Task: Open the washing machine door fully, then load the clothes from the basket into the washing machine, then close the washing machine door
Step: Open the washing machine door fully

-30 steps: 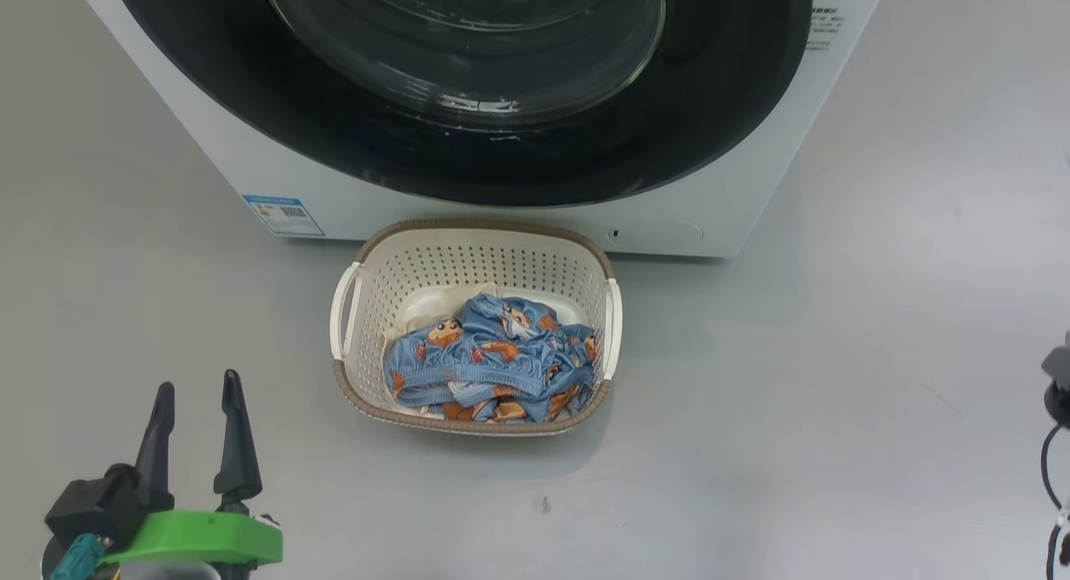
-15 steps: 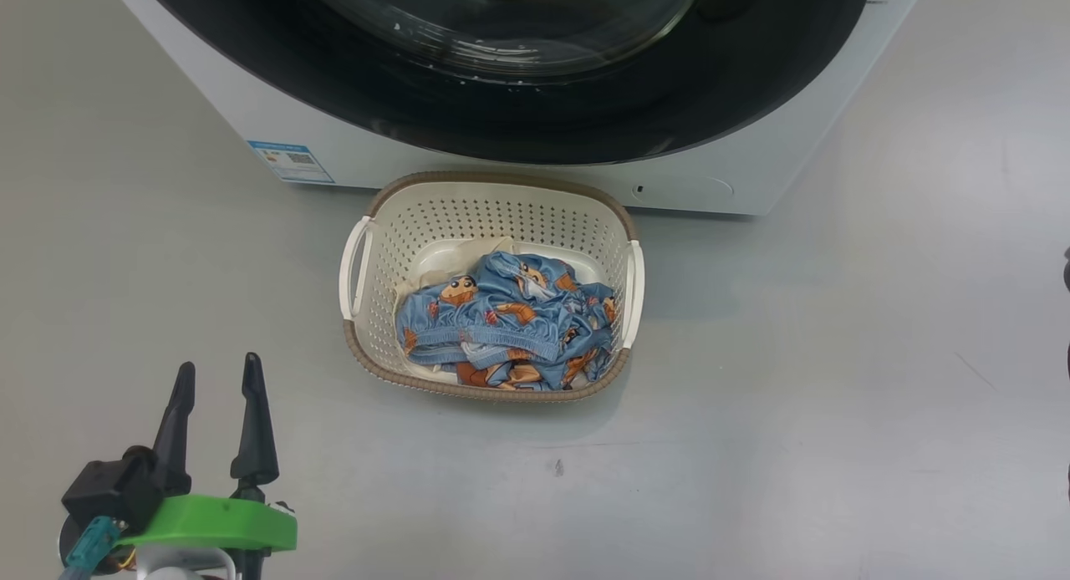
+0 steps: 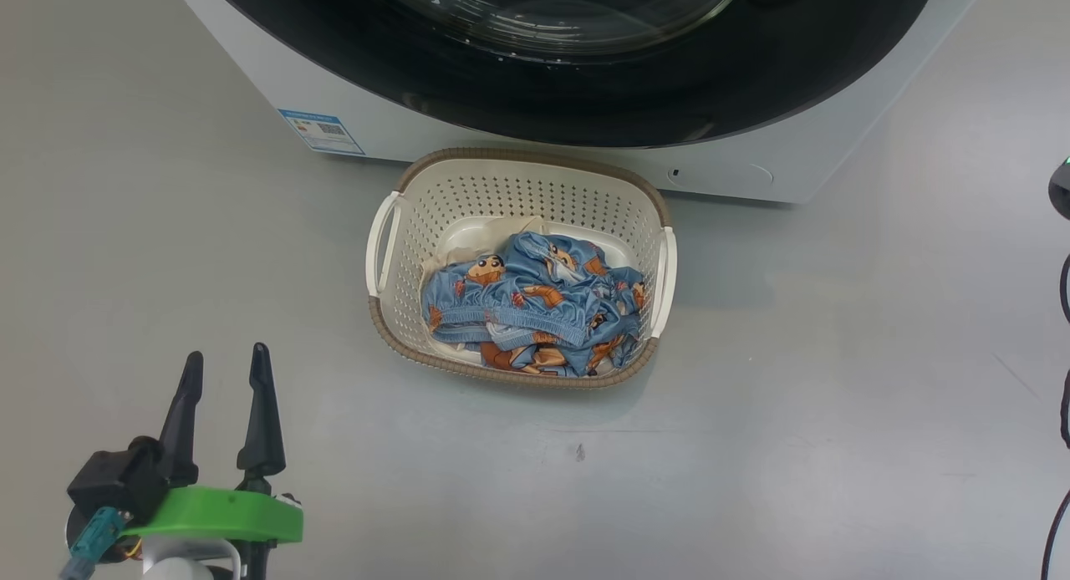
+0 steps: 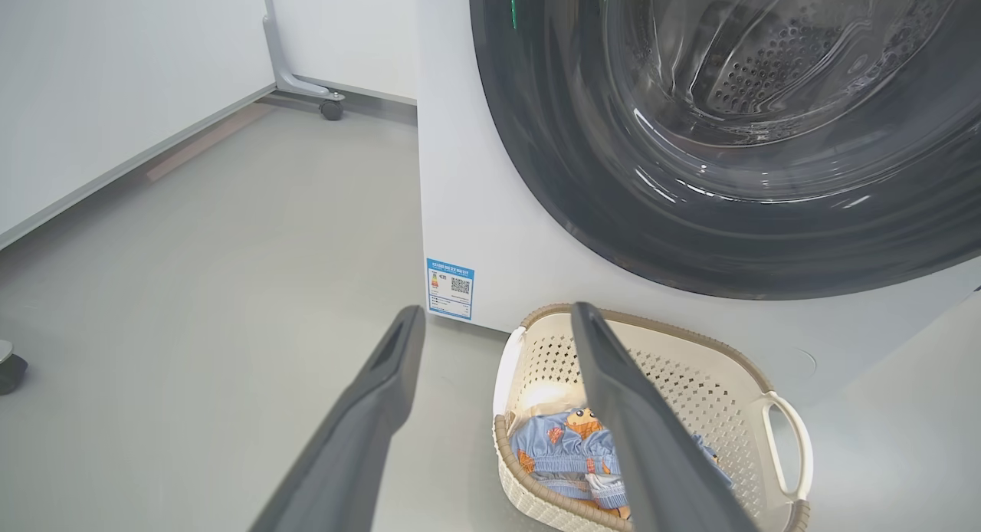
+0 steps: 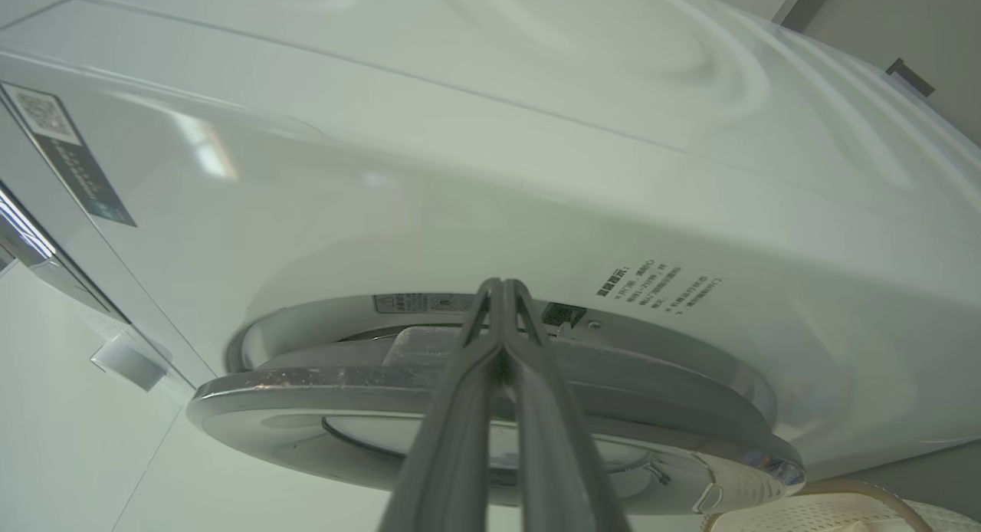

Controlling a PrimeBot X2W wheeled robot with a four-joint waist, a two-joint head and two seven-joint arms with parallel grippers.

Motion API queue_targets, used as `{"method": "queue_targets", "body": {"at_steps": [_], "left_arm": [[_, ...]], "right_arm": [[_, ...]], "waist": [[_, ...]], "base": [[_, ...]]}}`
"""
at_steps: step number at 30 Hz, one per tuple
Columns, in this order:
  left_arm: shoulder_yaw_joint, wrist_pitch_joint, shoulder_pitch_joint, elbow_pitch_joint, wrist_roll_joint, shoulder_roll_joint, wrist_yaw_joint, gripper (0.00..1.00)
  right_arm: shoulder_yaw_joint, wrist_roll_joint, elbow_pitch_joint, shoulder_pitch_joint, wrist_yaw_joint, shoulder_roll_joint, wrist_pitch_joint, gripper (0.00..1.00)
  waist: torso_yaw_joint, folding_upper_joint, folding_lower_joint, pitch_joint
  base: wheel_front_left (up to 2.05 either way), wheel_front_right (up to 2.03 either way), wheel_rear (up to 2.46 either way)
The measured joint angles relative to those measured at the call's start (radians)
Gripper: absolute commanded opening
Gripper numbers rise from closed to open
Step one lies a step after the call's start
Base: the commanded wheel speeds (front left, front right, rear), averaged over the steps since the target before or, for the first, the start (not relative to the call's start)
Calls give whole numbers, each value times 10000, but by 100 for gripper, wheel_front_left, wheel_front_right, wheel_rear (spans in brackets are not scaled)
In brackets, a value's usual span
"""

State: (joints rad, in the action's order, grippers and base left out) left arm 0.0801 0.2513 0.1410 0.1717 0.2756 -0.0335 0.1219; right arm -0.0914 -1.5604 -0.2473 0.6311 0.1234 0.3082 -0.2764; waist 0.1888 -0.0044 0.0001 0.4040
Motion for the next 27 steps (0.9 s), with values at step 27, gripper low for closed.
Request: {"method": "queue_targets", "body": {"at_steps": [27], "left_arm": [[-150, 0, -2, -125, 568, 15, 0, 100]], "right_arm": [[742, 117, -79, 1820, 0, 169, -702, 0]], "waist": [[805, 0, 0, 1056]], "base": [[0, 0, 0]]}}
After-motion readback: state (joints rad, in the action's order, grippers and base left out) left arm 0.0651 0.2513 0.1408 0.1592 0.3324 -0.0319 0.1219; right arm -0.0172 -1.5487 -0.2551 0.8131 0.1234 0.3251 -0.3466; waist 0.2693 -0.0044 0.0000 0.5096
